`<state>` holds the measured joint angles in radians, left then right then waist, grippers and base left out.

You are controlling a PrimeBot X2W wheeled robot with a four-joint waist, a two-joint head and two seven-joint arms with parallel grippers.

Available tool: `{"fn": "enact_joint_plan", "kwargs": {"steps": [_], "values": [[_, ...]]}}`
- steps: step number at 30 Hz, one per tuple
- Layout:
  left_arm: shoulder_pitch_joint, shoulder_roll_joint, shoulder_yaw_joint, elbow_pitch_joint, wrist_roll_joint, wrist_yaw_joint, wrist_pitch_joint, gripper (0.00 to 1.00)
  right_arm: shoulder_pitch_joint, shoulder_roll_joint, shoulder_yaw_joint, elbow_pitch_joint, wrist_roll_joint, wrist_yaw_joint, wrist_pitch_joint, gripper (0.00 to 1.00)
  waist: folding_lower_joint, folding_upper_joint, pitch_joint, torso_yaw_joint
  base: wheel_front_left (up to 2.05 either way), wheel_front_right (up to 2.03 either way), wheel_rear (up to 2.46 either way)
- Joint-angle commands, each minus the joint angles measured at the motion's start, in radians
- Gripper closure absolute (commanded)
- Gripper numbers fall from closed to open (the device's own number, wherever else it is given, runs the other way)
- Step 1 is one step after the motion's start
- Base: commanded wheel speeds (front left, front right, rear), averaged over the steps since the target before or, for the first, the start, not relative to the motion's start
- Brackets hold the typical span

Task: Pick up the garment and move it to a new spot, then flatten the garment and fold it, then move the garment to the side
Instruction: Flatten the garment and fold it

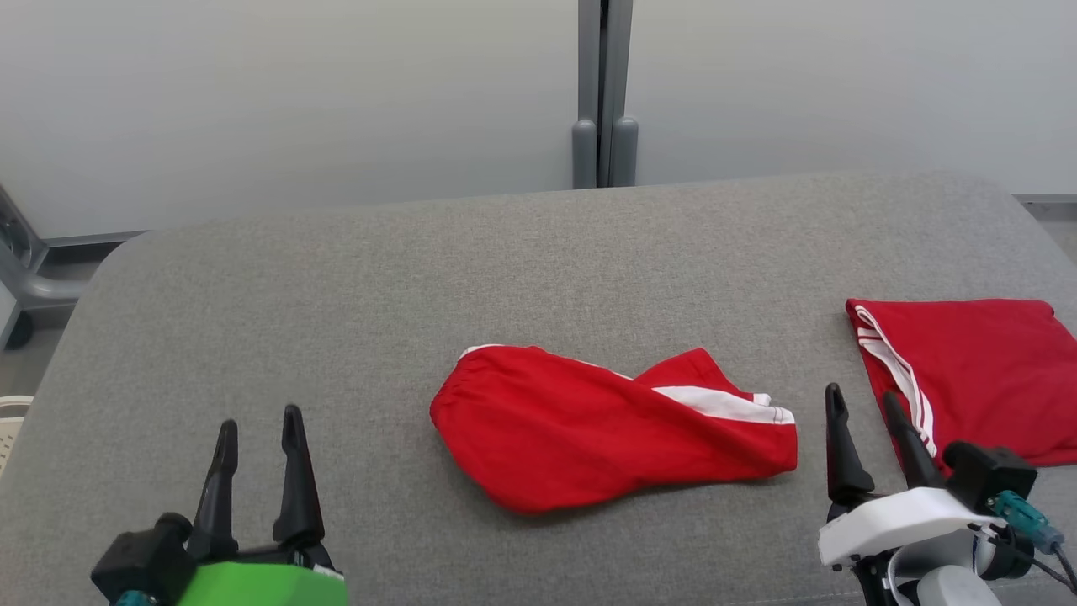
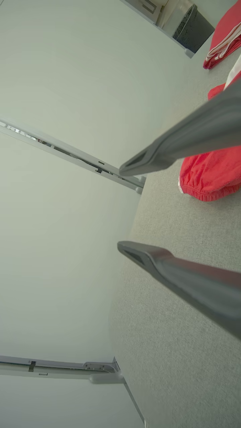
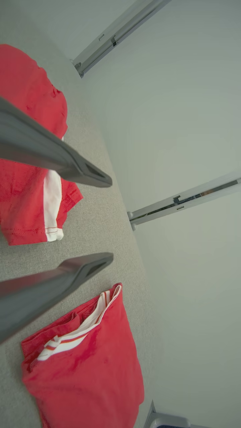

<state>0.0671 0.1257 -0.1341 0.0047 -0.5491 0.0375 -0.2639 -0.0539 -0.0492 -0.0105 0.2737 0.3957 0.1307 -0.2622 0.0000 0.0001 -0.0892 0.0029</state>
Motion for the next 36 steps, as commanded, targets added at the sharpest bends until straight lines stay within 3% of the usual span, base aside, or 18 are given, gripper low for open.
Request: {"fn": "enact_joint_plan", "kwargs": {"steps": [1,5,10,17,36], "values": [[0.026,-0.002,0.000,0.016,0.026,-0.007,0.000,0.00,-0.006,-0.003,0.003,0.015,-0.040,0.000,-0.003,0.00,0.0000,-0.0001,-0.004,0.005,0.00,0.00,0.00],[0.055,-0.003,0.000,0.058,0.100,-0.011,0.000,0.00,-0.010,-0.003,-0.001,0.060,-0.146,0.000,-0.003,0.00,0.0000,-0.0001,-0.012,0.010,0.00,0.00,0.00],[0.078,0.020,-0.032,0.133,0.179,0.005,0.004,0.00,-0.012,-0.003,0.001,0.097,-0.183,0.000,0.003,0.00,0.0000,-0.0001,-0.022,0.013,0.00,0.00,0.00],[0.068,0.023,-0.050,0.205,0.180,0.018,0.058,0.00,0.007,-0.003,0.019,0.124,-0.199,0.000,0.015,0.00,0.0000,-0.0001,-0.030,0.013,0.00,0.00,0.00],[0.042,0.032,-0.069,0.229,0.154,0.006,0.075,0.00,-0.002,-0.003,0.031,0.113,-0.169,0.000,0.007,0.00,0.0000,-0.0001,-0.014,0.009,0.00,0.00,0.00]]}}
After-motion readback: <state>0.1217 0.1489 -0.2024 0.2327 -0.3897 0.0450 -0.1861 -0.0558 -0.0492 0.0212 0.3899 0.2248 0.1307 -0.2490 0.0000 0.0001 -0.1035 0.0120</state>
